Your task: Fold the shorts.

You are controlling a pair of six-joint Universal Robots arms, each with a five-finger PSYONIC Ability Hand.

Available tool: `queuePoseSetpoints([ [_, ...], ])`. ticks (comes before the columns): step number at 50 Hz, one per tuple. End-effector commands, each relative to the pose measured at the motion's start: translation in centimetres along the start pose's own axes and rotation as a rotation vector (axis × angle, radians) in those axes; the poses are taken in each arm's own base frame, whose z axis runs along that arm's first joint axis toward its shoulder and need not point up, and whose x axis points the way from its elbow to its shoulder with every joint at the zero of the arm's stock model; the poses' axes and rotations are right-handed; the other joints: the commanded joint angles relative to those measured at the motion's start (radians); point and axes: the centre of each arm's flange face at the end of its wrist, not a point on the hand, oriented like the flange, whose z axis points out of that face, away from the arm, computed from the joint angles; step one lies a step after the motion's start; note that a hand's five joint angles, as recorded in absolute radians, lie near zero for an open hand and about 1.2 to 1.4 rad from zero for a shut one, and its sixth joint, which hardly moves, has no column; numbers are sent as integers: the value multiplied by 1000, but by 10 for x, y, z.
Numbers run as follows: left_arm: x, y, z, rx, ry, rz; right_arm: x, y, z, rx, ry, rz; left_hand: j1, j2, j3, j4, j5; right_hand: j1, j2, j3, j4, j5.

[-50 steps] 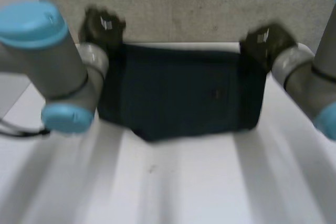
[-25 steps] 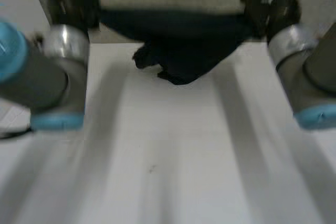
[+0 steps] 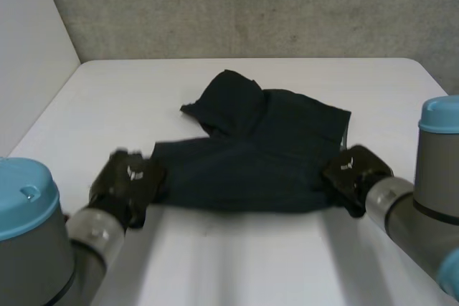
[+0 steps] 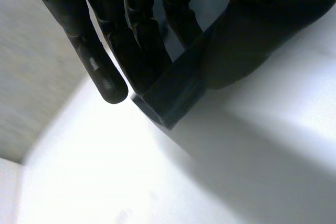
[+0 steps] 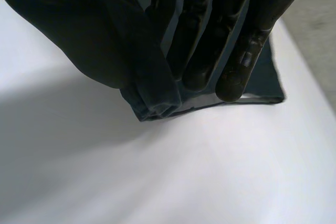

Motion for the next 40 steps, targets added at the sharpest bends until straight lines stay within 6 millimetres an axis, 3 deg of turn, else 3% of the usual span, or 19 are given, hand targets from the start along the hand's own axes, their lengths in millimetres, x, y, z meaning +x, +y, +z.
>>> queuePoseSetpoints([
  [1, 20, 24, -46, -218, 191, 67, -12, 10, -35, -70, -109, -92, 272, 199, 203, 200, 239, 451, 227, 205, 204, 268],
  [7, 22, 24, -44, -188, 170, 69, -12, 11, -42, -74, -107, -101, 272, 199, 203, 200, 239, 451, 227, 205, 204, 268],
  [10, 11, 11, -44, -147, 114, 65, -9, 9, -43, -69, -88, -106, 272, 199, 203, 200, 239, 451, 227, 205, 204, 268],
  [12, -2, -7, -48, -82, 57, 54, 4, -5, -53, -12, -27, -109, 272, 199, 203, 200, 239, 451, 227, 205, 204, 268],
  [15, -35, -53, -64, 97, -68, 16, 28, -33, -74, 107, 84, -107, 272, 199, 203, 200, 239, 451, 227, 205, 204, 268],
  [16, -52, -78, -74, 193, -128, 3, 43, -50, -91, 186, 160, -105, 272, 199, 203, 200, 239, 451, 227, 205, 204, 268],
  [20, -91, -129, -106, 404, -269, -16, 76, -87, -127, 346, 322, -91, 272, 199, 203, 200, 239, 451, 227, 205, 204, 268],
  [24, -115, -160, -128, 529, -363, -36, 102, -114, -152, 465, 419, -22, 272, 199, 203, 200, 239, 451, 227, 205, 204, 268],
  [28, -128, -177, -140, 603, -414, -59, 110, -123, -165, 498, 438, -7, 272, 199, 203, 200, 239, 451, 227, 205, 204, 268],
  [34, -128, -180, -132, 614, -419, -61, 104, -116, -154, 429, 375, -5, 272, 199, 203, 200, 239, 451, 227, 205, 204, 268],
  [38, -109, -166, -95, 517, -352, -29, 93, -103, -103, 310, 267, -1, 272, 199, 203, 200, 239, 451, 227, 205, 204, 268],
  [39, -99, -157, -72, 455, -313, -10, 90, -101, -95, 292, 250, -1, 272, 199, 203, 200, 239, 451, 227, 205, 204, 268],
  [40, -94, -153, -62, 429, -296, -2, 89, -100, -88, 279, 237, -1, 272, 199, 203, 200, 239, 451, 227, 205, 204, 268],
])
